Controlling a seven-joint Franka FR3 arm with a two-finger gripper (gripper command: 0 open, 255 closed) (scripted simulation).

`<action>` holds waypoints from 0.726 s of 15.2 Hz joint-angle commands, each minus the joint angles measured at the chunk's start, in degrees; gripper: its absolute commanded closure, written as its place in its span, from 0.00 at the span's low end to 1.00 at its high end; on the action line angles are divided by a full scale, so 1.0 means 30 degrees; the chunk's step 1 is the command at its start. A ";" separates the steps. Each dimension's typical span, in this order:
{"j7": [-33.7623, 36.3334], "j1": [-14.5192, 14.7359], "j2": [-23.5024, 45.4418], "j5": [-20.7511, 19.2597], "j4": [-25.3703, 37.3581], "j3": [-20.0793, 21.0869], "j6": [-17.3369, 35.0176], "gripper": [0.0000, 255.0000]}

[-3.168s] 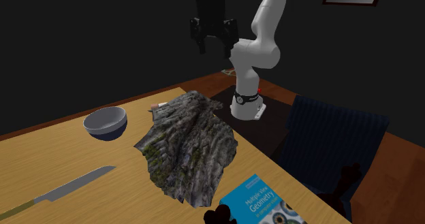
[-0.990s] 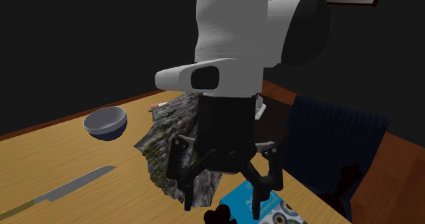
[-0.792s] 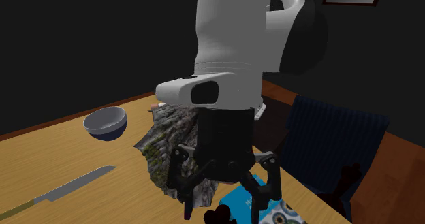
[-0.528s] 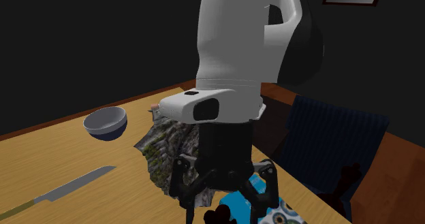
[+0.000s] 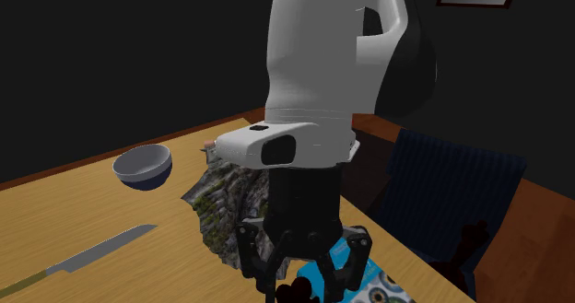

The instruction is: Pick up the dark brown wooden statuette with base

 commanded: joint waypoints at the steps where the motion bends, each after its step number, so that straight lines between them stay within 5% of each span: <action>1: -0.0005 0.0001 0.0010 0.0003 -0.0033 0.0003 -0.0002 1.00; 11: 0.0057 -0.0071 -0.0940 0.0122 0.0955 0.0015 -0.1919 1.00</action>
